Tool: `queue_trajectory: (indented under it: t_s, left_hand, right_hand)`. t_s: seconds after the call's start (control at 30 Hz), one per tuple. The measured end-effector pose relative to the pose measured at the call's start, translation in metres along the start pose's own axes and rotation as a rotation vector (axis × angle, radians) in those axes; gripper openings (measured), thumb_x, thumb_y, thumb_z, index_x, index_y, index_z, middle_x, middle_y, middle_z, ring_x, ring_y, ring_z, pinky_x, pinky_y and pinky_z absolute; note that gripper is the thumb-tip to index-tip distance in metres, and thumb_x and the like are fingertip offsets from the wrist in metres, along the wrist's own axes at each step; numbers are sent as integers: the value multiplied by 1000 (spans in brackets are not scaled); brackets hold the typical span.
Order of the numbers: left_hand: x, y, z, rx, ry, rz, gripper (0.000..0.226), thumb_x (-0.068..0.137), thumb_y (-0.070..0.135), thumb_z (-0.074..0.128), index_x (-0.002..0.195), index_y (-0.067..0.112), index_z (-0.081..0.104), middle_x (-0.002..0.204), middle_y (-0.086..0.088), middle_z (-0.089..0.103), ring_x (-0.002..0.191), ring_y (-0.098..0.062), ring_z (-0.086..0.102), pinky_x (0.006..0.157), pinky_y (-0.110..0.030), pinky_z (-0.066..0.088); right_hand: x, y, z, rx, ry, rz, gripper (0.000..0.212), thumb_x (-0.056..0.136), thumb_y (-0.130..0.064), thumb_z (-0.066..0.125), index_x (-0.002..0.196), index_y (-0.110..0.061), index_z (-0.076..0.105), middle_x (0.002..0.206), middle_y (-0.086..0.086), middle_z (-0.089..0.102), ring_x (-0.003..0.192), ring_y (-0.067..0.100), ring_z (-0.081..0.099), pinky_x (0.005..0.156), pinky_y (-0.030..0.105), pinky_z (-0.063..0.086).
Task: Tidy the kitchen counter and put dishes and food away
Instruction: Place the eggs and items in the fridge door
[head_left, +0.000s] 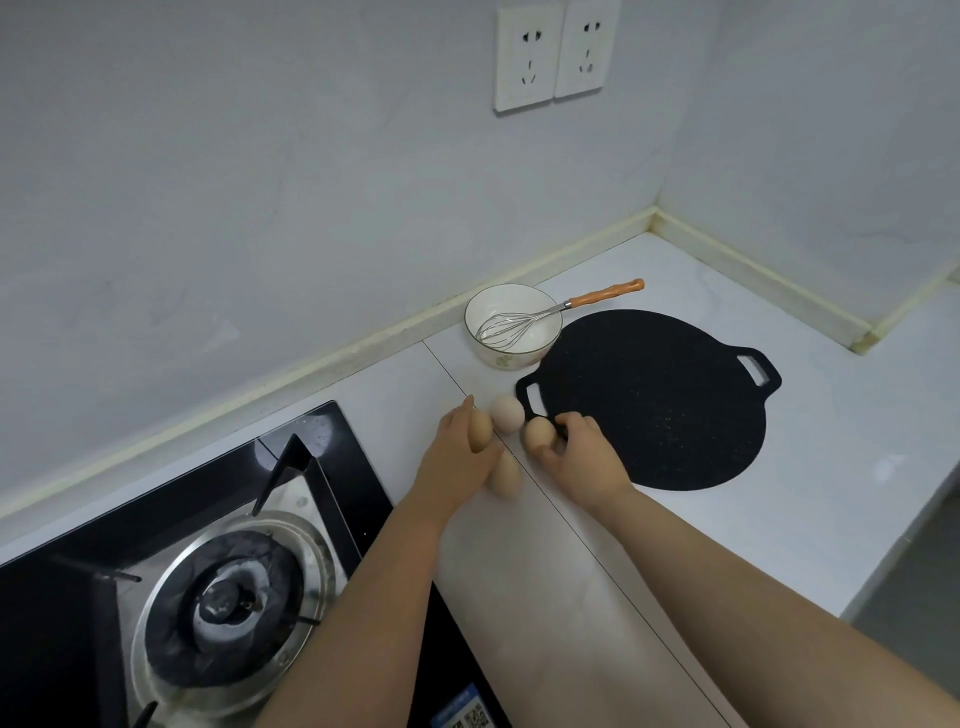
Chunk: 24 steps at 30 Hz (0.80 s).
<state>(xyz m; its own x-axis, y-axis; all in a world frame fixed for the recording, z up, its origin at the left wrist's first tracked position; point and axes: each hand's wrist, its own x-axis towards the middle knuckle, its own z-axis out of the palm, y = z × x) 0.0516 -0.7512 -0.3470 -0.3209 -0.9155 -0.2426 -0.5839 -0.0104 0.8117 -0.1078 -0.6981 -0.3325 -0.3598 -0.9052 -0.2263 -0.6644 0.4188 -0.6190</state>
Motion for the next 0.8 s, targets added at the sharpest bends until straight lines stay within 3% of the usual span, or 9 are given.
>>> queue_trajectory:
  t_s: [0.13, 0.23, 0.3, 0.43, 0.53, 0.8]
  left_hand:
    - [-5, 1, -2, 109, 27, 44, 73, 89, 33, 58, 150, 25, 18, 151, 4, 25, 125, -17, 46, 98, -26, 35]
    - [-6, 2, -6, 93, -20, 26, 89, 81, 42, 68, 150, 27, 15, 149, 6, 21, 127, -15, 43, 102, -32, 37]
    - [-9, 3, -8, 143, -10, 28, 99, 70, 43, 77, 148, 30, 17, 142, 5, 23, 121, -15, 45, 95, -29, 39]
    - [-18, 4, -5, 197, 37, 32, 92, 64, 35, 82, 137, 31, 27, 122, 2, 36, 102, -17, 50, 86, -31, 44]
    - [-20, 4, 0, 122, 33, 2, 90, 66, 30, 81, 137, 29, 28, 122, 1, 41, 105, -17, 49, 92, -35, 45]
    - [-12, 4, 3, 73, 117, 11, 97, 68, 31, 80, 145, 27, 20, 131, -3, 30, 111, -24, 52, 81, -28, 39]
  right_hand:
    - [-3, 2, -1, -8, 1, 2, 42, 91, -35, 54, 126, -11, 46, 121, 7, 46, 99, 25, 56, 82, 33, 44]
    - [-5, 4, -3, -22, -16, -4, 48, 91, -35, 55, 131, -11, 43, 125, 8, 45, 102, 25, 56, 85, 34, 46]
    - [-7, 6, -3, -27, -12, -4, 50, 91, -36, 56, 133, -11, 43, 126, 8, 45, 105, 25, 56, 87, 34, 46]
    - [-10, 8, -3, -20, 2, -1, 53, 90, -37, 57, 134, -12, 42, 128, 8, 45, 108, 24, 54, 88, 34, 45]
    - [-10, 8, -2, -11, -1, -9, 53, 90, -36, 58, 134, -12, 42, 127, 7, 45, 107, 24, 55, 87, 33, 45]
    - [-4, 6, -2, -6, -33, -27, 53, 89, -33, 58, 135, -14, 40, 127, 6, 42, 105, 25, 55, 86, 34, 46]
